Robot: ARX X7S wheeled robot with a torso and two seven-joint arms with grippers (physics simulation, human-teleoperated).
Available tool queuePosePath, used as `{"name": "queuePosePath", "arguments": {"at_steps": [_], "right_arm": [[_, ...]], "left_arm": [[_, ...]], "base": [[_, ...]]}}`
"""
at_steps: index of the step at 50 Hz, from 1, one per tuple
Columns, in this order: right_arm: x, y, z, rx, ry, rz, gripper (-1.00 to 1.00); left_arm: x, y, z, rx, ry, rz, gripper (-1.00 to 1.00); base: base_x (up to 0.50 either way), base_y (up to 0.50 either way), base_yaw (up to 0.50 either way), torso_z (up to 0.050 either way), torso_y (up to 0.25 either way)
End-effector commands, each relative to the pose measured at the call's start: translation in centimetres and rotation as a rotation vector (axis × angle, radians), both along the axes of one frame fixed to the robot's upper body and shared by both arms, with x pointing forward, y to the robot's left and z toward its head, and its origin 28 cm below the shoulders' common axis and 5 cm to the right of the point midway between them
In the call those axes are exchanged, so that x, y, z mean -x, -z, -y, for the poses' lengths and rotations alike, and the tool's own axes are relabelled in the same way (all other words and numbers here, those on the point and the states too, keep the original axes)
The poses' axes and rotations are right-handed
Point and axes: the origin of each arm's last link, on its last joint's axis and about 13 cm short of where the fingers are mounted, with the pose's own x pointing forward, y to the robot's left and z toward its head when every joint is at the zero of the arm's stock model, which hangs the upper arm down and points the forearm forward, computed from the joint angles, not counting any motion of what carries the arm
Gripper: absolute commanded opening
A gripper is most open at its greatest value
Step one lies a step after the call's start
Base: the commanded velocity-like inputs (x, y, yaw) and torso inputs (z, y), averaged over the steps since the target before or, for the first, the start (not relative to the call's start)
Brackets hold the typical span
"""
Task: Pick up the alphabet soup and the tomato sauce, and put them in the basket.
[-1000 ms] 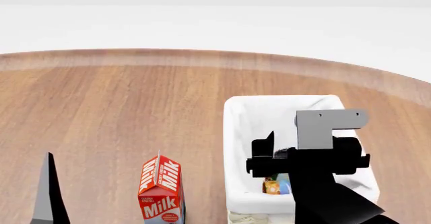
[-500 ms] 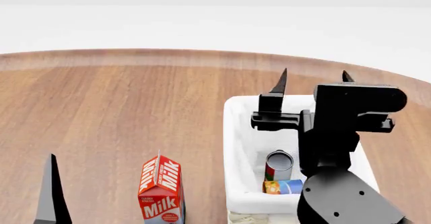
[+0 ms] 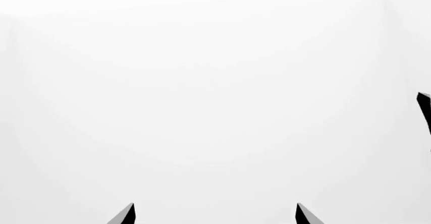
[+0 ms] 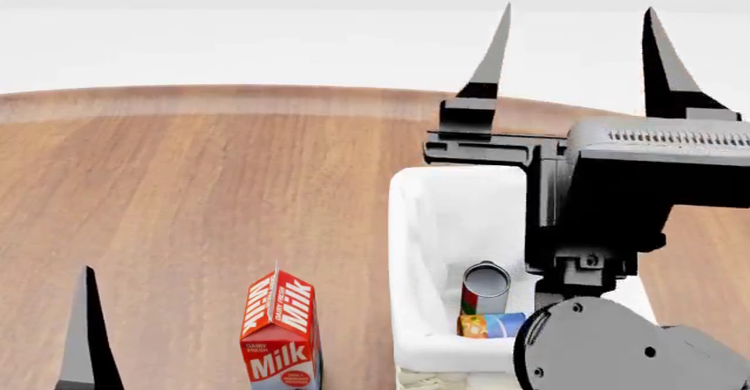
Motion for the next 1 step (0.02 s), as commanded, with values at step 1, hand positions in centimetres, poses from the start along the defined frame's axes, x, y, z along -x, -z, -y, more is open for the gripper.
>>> {"name": "queuePosePath", "arguments": {"at_steps": [1], "right_arm": [[2.73,-3.15,-0.84,-0.023,-0.018,0.209,1.0]], "left_arm": [[-0.05,-0.08,0.07,0.0,0.0,0.002,1.0]], "base": [[0.0,0.0,0.0,0.0,0.0]]}}
